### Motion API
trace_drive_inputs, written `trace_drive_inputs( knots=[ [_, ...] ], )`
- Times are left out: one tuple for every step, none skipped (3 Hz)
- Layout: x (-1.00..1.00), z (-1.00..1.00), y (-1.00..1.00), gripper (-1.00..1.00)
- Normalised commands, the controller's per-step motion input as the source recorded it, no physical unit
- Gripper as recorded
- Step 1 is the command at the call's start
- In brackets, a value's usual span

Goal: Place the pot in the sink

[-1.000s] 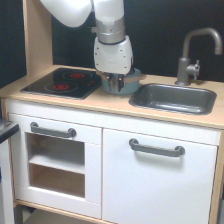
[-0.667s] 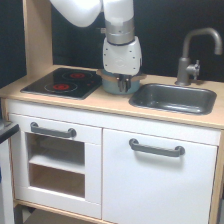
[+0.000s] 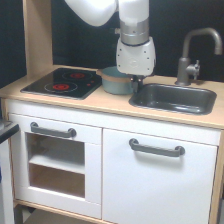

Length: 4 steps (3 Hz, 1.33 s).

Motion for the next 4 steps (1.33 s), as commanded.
trace_drive_inputs(
  knots=[
    [0.96, -1.0, 0.75, -1.0],
    [1.0, -1.0, 0.79, -1.0],
    [1.0, -0.93, 0.26, -1.0],
    [-0.31, 1.0, -0.24, 1.0]
  ],
)
